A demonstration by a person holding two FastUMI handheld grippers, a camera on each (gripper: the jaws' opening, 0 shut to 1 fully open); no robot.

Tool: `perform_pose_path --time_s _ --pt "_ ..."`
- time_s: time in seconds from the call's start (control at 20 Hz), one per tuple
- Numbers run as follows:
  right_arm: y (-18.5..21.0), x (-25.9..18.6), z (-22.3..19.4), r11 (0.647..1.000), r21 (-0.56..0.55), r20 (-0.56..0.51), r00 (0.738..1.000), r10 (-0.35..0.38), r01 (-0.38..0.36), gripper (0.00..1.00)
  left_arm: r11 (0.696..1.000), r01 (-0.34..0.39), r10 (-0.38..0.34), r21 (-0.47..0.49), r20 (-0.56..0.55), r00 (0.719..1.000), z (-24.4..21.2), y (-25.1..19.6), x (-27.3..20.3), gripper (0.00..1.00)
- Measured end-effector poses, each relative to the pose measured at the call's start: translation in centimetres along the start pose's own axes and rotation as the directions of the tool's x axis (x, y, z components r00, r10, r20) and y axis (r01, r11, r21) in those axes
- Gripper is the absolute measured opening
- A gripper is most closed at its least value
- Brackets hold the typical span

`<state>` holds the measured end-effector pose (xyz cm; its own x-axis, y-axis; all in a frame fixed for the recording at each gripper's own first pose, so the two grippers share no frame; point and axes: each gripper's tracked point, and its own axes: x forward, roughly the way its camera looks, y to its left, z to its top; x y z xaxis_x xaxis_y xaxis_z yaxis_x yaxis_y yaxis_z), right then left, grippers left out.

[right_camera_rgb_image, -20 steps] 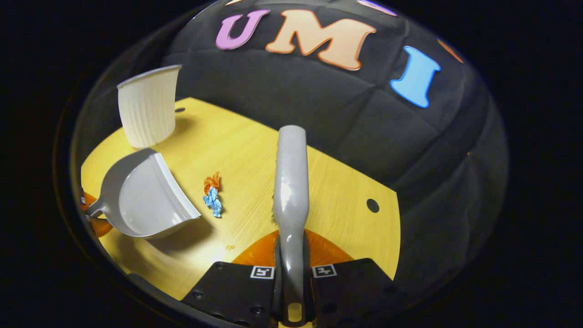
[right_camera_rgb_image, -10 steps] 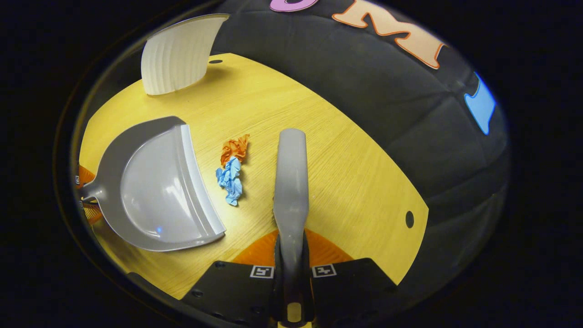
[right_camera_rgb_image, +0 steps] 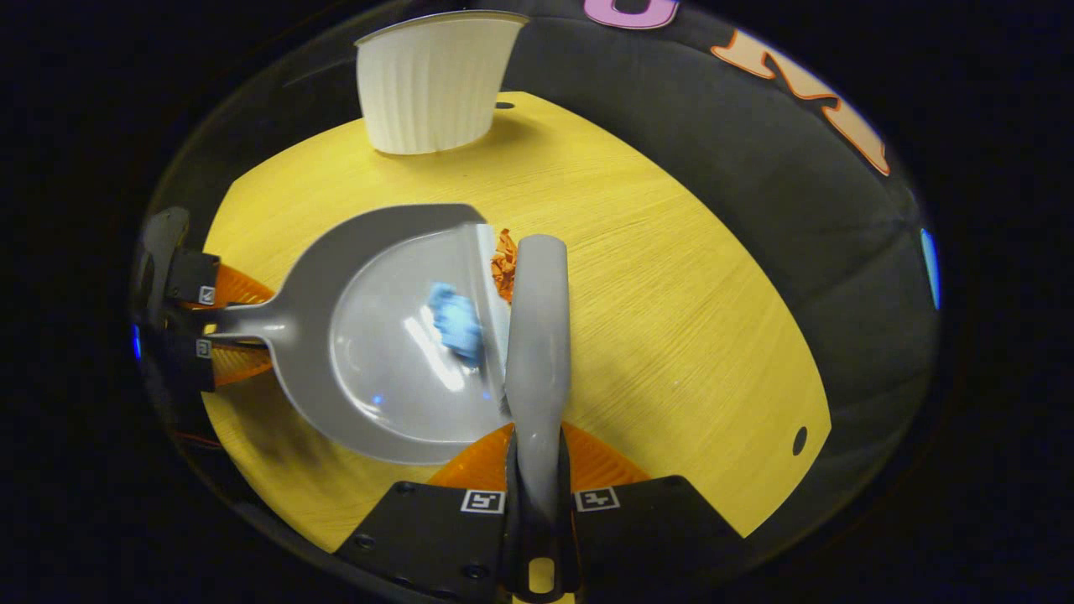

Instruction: Pick up the small broom and dustpan from the desktop, sweep the trash into the dustpan with the broom, and then empty the trash into the garbage bin.

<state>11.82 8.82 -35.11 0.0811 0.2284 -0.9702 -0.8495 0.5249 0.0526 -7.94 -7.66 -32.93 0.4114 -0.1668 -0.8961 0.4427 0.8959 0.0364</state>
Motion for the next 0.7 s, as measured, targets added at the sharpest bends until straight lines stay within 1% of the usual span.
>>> perform_pose_path --time_s 0.05,0.1,0.15,0.2,0.35,0.4,0.45,0.55,0.7 --pt "-0.3 -0.9 0.7 1.0 0.004 -0.002 1.0 0.017 -0.017 0.15 1.0 0.002 -0.002 0.007 0.003 1.0 -0.1 0.0 0.0 0.24" --pt "-0.8 -1.9 1.9 0.999 0.015 0.017 0.999 0.028 -0.028 0.15 1.0 0.003 -0.003 0.007 0.007 1.0 -0.3 0.0 0.3 0.25" --pt "-0.5 -2.7 2.1 0.998 0.044 0.043 0.998 0.04 -0.042 0.15 1.0 0.003 -0.003 0.005 0.007 1.0 -0.4 0.0 0.3 0.24" --pt "-0.7 -3.8 3.1 0.996 0.077 0.066 0.997 0.032 -0.037 0.15 1.0 0.002 -0.002 0.002 0.019 1.0 -0.2 0.0 0.3 0.23" --pt "-2.4 -5.5 3.0 0.986 0.158 0.147 0.987 -0.07 0.047 0.15 1.0 -0.025 0.025 -0.006 0.051 0.998 0.2 0.2 0.3 0.27" --pt "-3.2 -6.1 2.9 0.978 0.198 0.159 0.983 -0.092 0.06 0.15 0.999 -0.035 0.036 -0.011 0.06 0.998 0.5 0.2 0.0 0.27" --pt "-3.8 -6.4 2.1 0.967 0.244 0.173 0.978 -0.116 0.071 0.15 0.999 -0.046 0.047 -0.014 0.075 0.996 1.1 0.3 -0.4 0.25" --pt "-5.7 -7.5 0.5 0.94 0.326 0.198 0.966 -0.169 0.097 0.15 0.997 -0.069 0.072 -0.028 0.108 0.992 1.9 0.6 -1.2 0.25" --pt "-8.4 -9.4 -2.4 0.901 0.414 0.22 0.947 -0.234 0.127 0.15 0.994 -0.101 0.106 -0.04 0.149 0.983 2.5 1.0 -2.5 0.25"
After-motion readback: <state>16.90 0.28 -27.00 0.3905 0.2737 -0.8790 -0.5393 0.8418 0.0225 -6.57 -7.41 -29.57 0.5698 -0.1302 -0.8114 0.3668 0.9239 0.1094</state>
